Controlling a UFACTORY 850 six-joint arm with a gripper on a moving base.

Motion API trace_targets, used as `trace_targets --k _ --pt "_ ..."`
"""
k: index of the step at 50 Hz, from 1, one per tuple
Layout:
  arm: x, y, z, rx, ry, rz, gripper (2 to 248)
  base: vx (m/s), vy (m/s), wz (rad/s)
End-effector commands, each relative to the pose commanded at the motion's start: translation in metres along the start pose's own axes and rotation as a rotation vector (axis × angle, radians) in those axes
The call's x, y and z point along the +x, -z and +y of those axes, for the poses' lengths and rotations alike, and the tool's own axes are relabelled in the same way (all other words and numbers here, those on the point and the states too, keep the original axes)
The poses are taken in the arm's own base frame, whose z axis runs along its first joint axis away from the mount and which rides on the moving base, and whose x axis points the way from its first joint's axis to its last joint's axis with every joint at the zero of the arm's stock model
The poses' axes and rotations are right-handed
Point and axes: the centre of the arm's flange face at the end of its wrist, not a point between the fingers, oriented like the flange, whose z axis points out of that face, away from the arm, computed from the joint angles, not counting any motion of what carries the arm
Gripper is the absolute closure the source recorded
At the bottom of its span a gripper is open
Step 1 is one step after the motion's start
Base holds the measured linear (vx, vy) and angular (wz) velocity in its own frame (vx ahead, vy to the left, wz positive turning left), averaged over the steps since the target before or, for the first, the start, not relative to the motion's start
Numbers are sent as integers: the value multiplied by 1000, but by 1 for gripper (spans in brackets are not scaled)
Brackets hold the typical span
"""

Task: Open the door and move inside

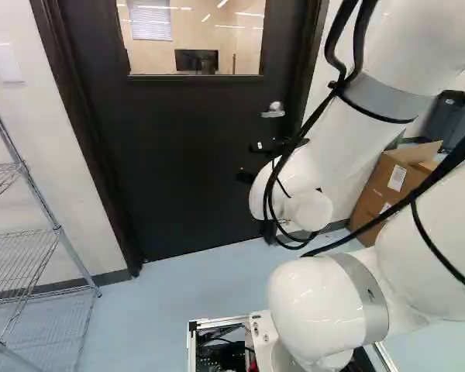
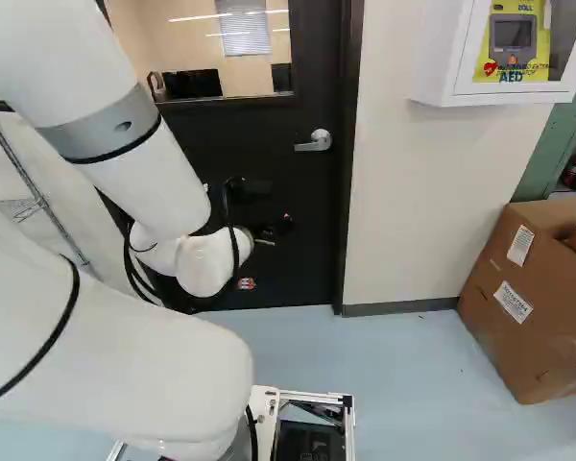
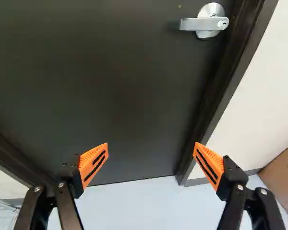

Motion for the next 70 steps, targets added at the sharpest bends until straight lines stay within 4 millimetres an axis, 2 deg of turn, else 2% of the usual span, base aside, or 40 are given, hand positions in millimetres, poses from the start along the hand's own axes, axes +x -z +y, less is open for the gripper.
trace_targets --k 19,41,70 --pt "0 0 0 0 0 0 3 87 -2 -11" --pt "6 -10 0 0 0 -2 3 9 0 -1" --pt "32 -8 0 0 0 76 3 0 0 0"
